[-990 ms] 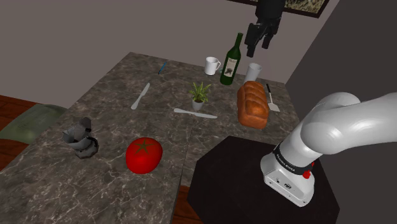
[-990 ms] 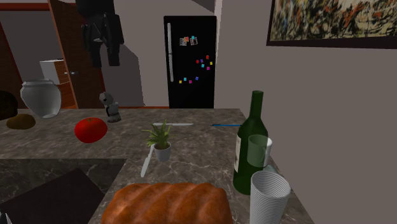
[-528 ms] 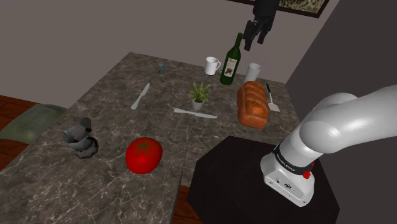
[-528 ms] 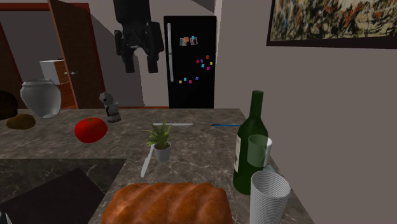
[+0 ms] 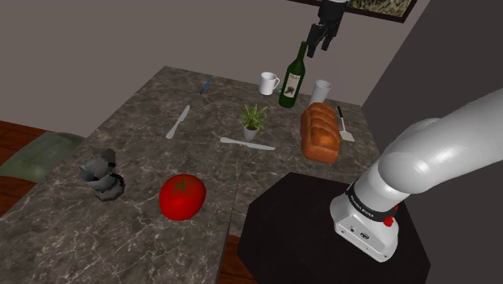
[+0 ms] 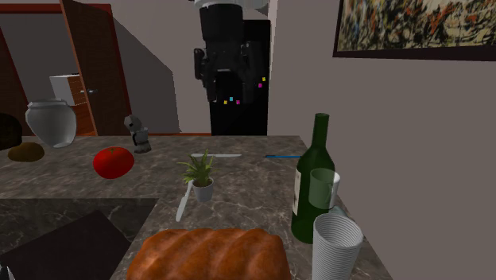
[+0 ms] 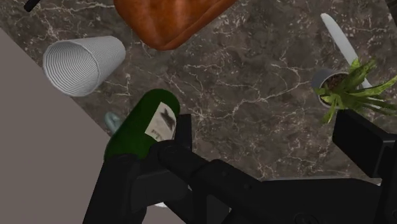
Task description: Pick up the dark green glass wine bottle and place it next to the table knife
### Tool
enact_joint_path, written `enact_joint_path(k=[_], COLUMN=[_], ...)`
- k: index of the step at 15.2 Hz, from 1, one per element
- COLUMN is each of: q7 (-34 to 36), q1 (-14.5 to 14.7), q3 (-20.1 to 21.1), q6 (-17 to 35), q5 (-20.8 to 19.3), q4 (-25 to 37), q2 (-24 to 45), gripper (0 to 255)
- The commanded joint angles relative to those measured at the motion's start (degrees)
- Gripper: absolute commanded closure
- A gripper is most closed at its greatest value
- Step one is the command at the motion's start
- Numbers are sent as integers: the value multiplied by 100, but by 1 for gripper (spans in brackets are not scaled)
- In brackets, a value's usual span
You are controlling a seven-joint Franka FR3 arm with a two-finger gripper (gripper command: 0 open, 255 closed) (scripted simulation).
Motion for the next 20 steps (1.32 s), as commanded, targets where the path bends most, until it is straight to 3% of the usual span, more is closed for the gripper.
enact_joint_path(k=[1, 7, 13, 20], q7=[-275, -1151, -2072, -2173], q1=[-10, -87, -350, -393], q3=[-190, -679, -963, -944], q6=[171, 566, 648, 1054], q5=[86, 591, 1405, 1537], q4=[320, 1285, 2568, 2375], q2=[400, 1579, 2900, 3128], gripper=[0, 0, 0, 0])
